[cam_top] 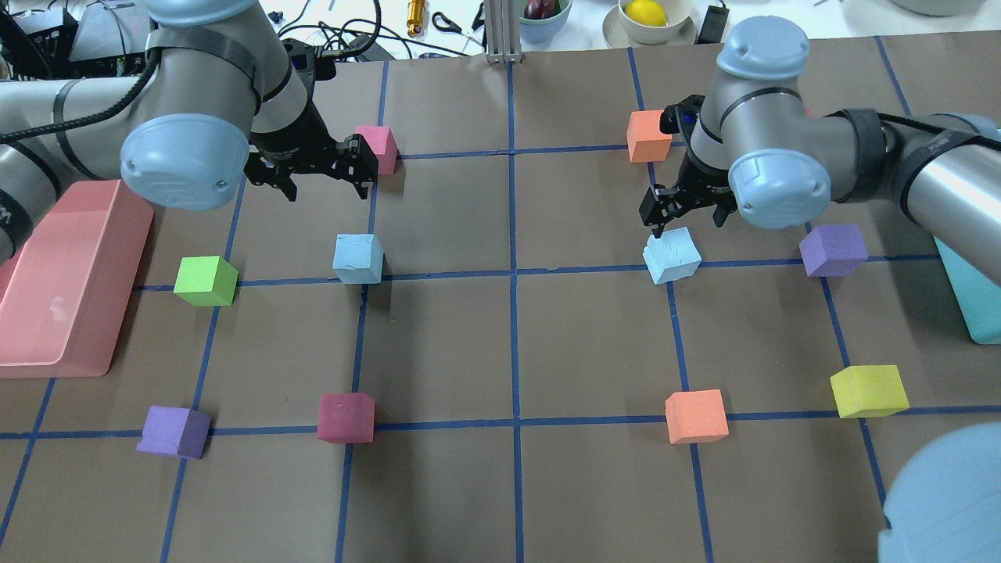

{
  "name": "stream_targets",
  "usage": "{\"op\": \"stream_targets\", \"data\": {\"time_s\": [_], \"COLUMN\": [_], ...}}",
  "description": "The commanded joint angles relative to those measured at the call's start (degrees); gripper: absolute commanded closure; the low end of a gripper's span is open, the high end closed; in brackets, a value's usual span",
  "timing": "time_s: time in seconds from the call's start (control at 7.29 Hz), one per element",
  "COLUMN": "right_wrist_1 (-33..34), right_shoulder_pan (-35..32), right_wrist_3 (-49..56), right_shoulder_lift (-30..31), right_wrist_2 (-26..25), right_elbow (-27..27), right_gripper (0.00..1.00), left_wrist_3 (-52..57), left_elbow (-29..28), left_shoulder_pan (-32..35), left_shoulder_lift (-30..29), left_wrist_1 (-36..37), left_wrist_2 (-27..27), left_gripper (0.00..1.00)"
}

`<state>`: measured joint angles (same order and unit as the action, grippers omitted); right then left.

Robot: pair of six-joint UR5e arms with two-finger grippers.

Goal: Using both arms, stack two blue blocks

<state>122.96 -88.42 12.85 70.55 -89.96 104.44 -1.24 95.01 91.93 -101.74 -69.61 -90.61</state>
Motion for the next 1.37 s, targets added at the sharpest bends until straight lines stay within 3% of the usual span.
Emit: {"op": "stream_targets", "data": {"time_s": [0.0,0.69,0.96,1.24], "right_wrist_1": [2.4,4.0,5.3,4.8], "right_shoulder_pan": [0.0,0.0,0.0,-0.1], "right_wrist_3": [1.4,1.7,0.9,-2.4], "right_shoulder_lift": [-1.5,-3.4,-3.4,-2.2], "right_wrist_2": [0.2,0.1,0.2,0.2], "right_elbow": [1.8,3.1,3.0,2.7], "right_gripper": [0.0,0.0,0.99,1.0], "left_wrist_3": [-0.1,-0.2,-0.1,-0.1], "left_elbow": [-0.3,0.1,0.0,0.3], "left_shoulder_pan": [0.0,0.1,0.1,0.1], "left_shoulder_lift": [-0.5,-0.9,-1.0,-1.4], "left_wrist_1": [0.4,0.4,0.8,0.9], "left_wrist_2": [0.1,0.1,0.0,0.0], "left_gripper": [0.0,0.0,0.0,0.0]}}
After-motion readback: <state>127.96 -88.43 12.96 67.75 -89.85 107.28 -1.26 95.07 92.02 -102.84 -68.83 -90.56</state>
